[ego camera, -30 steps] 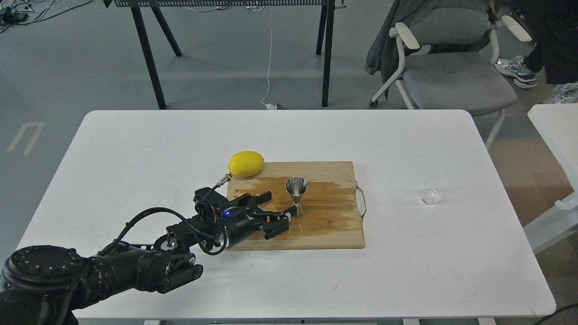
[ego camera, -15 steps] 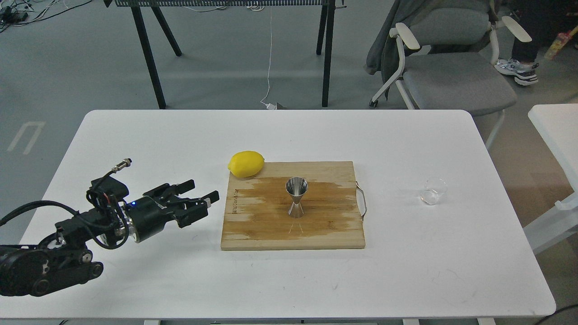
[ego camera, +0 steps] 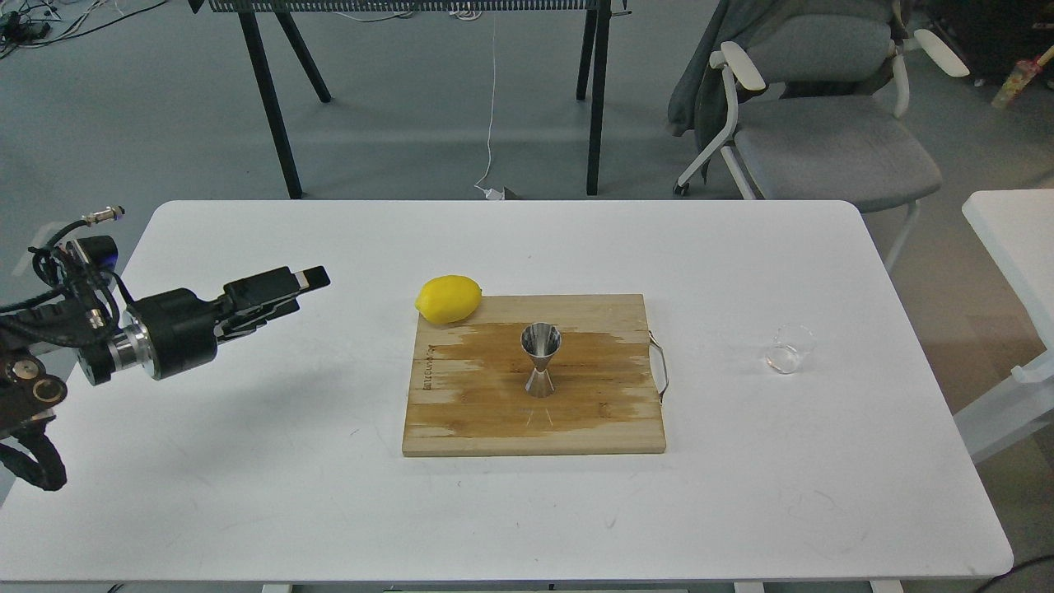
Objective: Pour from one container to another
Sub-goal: 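Withdraw the left arm away from the jigger toward the table edge, then reach the right gripper toward the small clear glass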
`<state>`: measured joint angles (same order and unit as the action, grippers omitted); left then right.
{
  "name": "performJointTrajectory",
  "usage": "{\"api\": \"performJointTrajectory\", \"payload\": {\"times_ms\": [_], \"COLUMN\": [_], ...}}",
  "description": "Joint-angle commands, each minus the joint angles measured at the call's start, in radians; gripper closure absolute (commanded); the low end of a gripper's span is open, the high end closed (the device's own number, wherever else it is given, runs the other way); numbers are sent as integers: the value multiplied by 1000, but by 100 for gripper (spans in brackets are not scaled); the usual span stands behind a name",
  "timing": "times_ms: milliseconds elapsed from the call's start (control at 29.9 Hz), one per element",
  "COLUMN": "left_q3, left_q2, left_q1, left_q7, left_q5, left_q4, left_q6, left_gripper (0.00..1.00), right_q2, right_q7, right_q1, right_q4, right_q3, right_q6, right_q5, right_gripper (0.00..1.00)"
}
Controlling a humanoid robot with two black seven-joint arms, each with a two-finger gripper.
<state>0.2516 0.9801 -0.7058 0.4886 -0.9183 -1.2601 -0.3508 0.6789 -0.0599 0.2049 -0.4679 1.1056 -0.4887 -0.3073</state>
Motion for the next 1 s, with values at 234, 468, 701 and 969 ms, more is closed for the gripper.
{"api": "performJointTrajectory", "payload": {"times_ms": [234, 468, 701, 969], "left_q3": [224, 95, 94, 97], "left_q2": [-63, -92, -106, -167], "left_q1": [-9, -12, -9, -6], "left_q7": [0, 0, 0, 0], "left_q5": [454, 806, 1061, 1259], "left_q4": [506, 604, 605, 605], "left_q6": [-138, -138, -138, -138], "left_gripper": [1, 0, 0, 0], "right_q2": [-7, -7, 5, 82], "right_q7": [34, 86, 155, 154], "right_q1": [33, 31, -10, -116], "right_q4": [-197, -343, -463, -748], "right_q3": [-3, -3, -10, 0], "right_q6": [0, 0, 0, 0], "right_q5": [1, -58, -262, -479], "right_gripper": [0, 0, 1, 1]}}
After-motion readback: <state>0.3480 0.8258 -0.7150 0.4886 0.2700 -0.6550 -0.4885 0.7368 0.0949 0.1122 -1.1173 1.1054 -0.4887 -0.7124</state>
